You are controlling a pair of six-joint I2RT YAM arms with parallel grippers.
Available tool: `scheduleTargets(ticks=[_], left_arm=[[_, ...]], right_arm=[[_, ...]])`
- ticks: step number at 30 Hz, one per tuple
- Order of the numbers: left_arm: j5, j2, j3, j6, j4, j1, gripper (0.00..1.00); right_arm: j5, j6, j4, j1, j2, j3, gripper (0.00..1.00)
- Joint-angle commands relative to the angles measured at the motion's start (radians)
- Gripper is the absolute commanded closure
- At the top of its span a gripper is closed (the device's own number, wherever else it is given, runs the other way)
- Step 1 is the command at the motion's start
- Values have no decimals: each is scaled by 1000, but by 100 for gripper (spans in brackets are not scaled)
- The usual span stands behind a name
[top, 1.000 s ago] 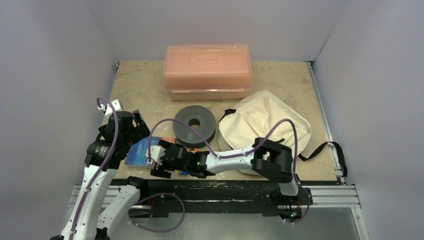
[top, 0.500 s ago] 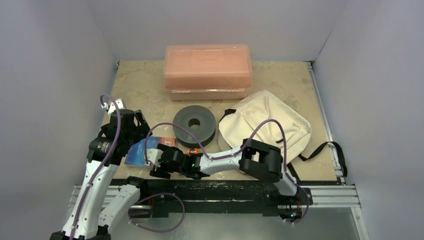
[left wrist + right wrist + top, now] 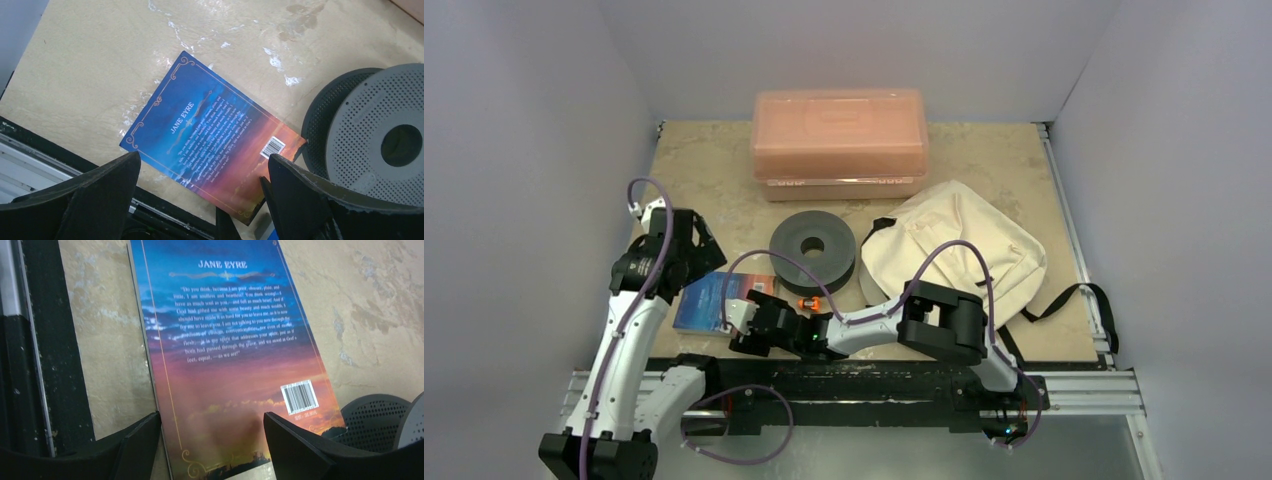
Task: Pack the student bag
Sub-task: Pick up the book from the center of the board.
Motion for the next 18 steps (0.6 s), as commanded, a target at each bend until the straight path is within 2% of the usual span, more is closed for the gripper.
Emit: scheduleTargets(ticks=[1, 7, 9, 12, 18], left_arm=[[12, 30, -18, 1, 48, 45, 0], [46, 38, -34, -19, 44, 101, 0], [41, 35, -36, -50, 29, 105, 0], [40, 52, -33, -114, -10, 105, 0], [51, 30, -55, -176, -37, 105, 0]], right_arm=[[1, 3, 72, -3, 6, -30, 21], [-3, -15, 73, -3, 25, -25, 20], [14, -14, 89, -3, 26, -28, 24], [-2, 3, 88, -3, 21, -18, 36], [-66, 75, 97, -21, -12, -29, 74]])
